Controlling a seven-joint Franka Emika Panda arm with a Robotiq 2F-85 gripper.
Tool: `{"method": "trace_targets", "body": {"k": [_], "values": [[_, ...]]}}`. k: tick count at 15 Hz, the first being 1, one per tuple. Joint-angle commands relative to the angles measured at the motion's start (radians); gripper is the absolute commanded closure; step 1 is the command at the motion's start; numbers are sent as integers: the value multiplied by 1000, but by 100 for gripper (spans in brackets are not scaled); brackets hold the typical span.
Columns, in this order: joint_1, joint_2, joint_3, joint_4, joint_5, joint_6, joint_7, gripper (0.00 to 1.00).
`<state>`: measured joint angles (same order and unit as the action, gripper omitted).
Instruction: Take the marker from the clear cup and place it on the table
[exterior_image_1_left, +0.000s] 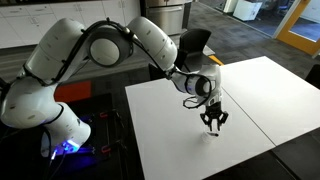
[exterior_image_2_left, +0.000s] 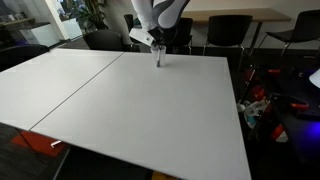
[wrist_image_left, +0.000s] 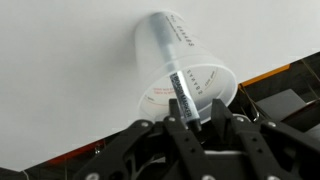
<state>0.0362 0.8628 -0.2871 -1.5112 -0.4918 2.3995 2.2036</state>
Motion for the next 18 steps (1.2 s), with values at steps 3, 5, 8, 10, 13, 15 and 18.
{"method": "trace_targets", "body": {"k": [3, 5, 8, 10, 13, 15, 18], "values": [[5, 31, -15, 36, 55, -18, -40, 61], [6, 45, -19, 51, 61, -25, -37, 62], [6, 62, -28, 70, 69, -32, -34, 63], [8, 75, -37, 88, 73, -38, -30, 63], [7, 91, -40, 113, 80, -52, -35, 68], [10, 102, -42, 129, 79, -64, -33, 92], [12, 106, -40, 140, 77, -72, -35, 100]]}}
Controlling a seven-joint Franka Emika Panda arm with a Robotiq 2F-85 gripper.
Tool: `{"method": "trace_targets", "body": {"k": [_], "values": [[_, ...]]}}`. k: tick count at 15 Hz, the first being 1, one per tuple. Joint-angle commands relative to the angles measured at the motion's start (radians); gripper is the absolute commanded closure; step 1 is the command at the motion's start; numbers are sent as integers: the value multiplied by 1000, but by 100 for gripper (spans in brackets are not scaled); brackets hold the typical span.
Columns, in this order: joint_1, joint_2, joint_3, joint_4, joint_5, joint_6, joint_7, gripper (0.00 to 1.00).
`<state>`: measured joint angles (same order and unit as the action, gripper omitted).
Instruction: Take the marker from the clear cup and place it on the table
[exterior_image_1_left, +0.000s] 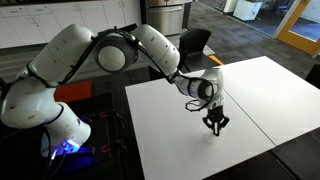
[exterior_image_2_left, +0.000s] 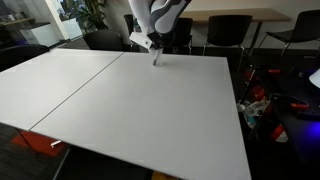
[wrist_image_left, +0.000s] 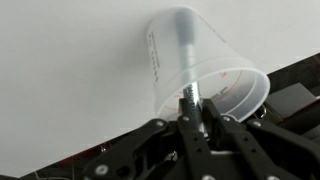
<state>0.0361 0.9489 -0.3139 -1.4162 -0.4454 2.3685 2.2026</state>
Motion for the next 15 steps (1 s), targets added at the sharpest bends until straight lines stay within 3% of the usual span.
{"method": "trace_targets", "body": {"k": [1, 11, 15], "values": [[15, 18, -13, 44, 30, -45, -34, 96], [54, -50, -34, -12, 12, -79, -13, 96], [73, -106, -39, -38, 1, -151, -27, 96]]}}
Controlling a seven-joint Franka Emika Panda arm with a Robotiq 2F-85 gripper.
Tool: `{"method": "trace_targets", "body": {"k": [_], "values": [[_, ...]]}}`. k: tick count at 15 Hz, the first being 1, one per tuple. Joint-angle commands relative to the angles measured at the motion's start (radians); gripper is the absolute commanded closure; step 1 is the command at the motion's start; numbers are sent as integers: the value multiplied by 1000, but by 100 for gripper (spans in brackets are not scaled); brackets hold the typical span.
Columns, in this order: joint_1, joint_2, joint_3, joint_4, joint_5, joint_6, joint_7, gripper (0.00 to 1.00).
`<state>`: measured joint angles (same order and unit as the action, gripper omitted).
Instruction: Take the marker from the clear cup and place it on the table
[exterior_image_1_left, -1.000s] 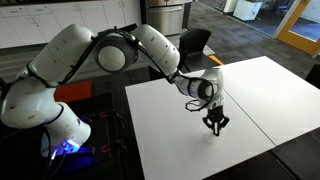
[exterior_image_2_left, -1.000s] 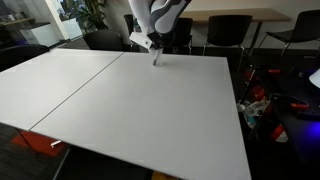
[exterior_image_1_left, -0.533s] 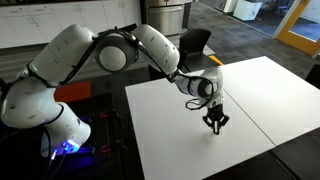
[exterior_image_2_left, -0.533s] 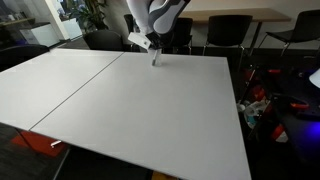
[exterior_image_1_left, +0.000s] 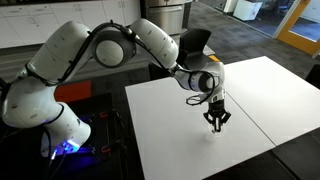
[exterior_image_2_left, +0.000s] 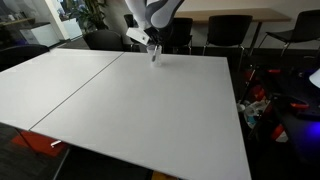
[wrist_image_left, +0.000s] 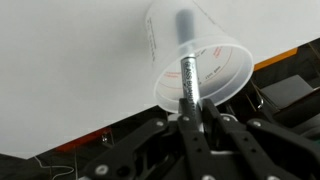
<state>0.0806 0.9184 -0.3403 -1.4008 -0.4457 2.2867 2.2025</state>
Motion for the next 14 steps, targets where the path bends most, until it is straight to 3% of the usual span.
{"method": "trace_targets", "body": {"k": [1, 8, 14], "values": [[32, -94, -8, -63, -3, -99, -36, 96], [95, -260, -11, -186, -125, -251, -12, 96], [116, -451, 45, -378, -325, -173, 96, 96]]}}
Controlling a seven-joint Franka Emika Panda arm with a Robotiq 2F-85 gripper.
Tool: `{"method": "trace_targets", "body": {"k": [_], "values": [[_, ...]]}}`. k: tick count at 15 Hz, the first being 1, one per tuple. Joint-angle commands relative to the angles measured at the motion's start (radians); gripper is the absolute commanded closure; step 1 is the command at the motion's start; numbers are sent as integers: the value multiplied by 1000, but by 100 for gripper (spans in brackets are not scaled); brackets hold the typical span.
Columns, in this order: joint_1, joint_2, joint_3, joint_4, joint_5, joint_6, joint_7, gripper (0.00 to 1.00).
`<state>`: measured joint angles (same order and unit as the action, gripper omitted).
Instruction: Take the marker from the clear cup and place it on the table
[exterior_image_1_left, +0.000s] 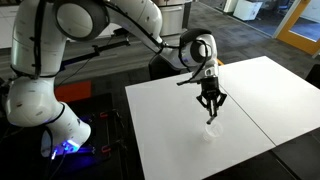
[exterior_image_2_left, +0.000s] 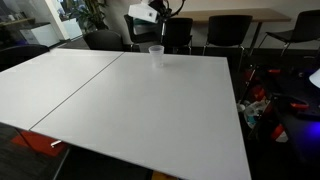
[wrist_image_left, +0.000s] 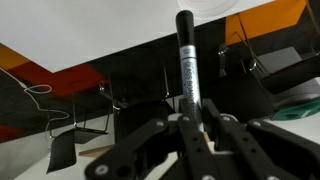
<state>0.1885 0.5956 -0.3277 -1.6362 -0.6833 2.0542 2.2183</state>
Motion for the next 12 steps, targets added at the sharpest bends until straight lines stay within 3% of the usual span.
{"method": "trace_targets", "body": {"k": [1, 6, 12], "values": [[0, -151, 51, -170, -118, 90, 107, 96], [-42, -218, 138, -290, -203, 302, 216, 96], [-82, -193, 207, -363, -181, 617, 156, 96]]}}
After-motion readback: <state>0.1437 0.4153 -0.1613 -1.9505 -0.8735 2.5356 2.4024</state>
